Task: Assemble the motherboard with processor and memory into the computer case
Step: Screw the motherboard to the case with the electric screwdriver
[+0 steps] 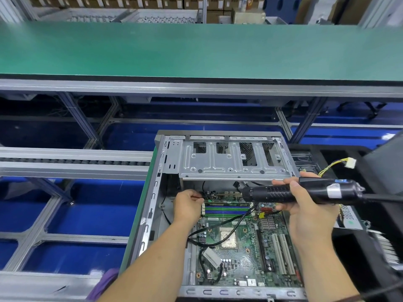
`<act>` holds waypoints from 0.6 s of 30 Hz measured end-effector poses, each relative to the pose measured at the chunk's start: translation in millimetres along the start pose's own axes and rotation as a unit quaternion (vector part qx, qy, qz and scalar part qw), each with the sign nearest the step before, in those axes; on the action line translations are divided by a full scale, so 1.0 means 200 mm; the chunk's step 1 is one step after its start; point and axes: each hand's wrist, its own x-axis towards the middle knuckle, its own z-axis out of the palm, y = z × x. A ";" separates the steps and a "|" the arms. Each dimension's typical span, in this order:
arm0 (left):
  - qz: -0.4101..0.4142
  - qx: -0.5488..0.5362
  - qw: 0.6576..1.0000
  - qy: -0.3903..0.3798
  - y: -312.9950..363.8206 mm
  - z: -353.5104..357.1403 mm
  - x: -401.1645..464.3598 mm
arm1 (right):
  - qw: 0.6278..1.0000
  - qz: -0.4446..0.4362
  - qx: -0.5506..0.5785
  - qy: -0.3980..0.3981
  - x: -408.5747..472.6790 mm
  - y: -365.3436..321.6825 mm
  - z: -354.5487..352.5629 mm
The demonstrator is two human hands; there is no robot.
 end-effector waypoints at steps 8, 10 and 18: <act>-0.031 -0.056 0.998 0.006 0.00 0.00 0.01 | 1.000 0.006 -0.007 -0.006 -0.01 -0.01 0.01; -0.022 -0.044 0.999 -0.006 0.00 0.01 0.00 | 1.000 0.006 -0.008 -0.006 -0.01 -0.01 0.01; -0.003 -0.023 1.000 -0.021 0.00 0.02 0.00 | 1.000 0.016 -0.013 -0.001 -0.01 -0.01 0.02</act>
